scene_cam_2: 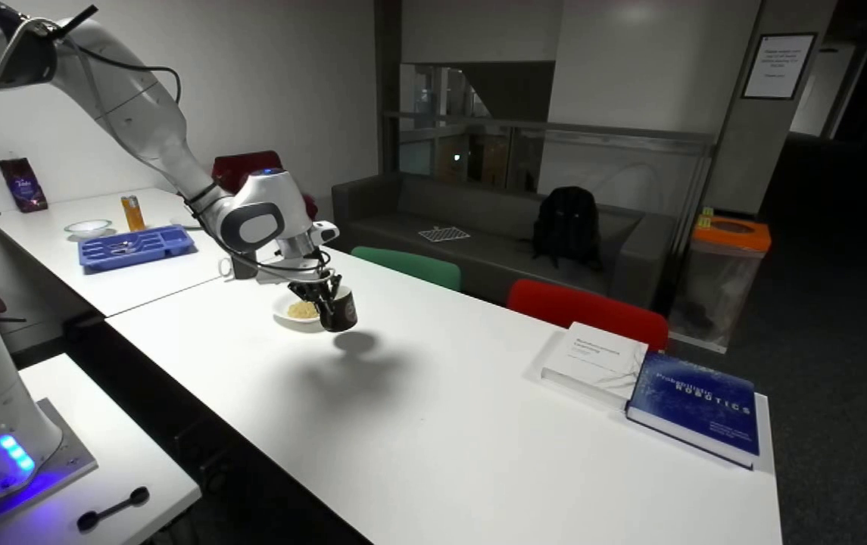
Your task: Pour the contents in the black mug on the right onto the white plate
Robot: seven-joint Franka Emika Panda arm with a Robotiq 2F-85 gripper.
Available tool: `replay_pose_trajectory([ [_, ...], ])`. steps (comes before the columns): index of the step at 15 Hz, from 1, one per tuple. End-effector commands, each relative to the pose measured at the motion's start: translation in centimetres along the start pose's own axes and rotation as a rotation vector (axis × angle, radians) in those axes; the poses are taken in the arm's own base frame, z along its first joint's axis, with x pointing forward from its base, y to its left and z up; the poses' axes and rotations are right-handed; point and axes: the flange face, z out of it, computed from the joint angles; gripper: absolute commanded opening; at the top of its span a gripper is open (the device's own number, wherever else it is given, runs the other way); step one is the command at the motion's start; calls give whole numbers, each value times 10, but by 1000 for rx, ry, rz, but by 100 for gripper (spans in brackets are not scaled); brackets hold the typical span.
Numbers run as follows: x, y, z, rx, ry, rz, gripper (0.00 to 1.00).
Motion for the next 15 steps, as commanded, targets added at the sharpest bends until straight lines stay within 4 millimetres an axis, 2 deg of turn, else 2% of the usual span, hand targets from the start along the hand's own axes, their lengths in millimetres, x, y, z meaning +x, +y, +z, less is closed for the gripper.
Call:
replay_pose_trajectory([
  [1, 8, 12, 1, 13, 6, -24, 5],
  [9, 21, 13, 26, 26, 0, -45, 5],
  [15, 21, 15, 34, 33, -8, -39, 5],
])
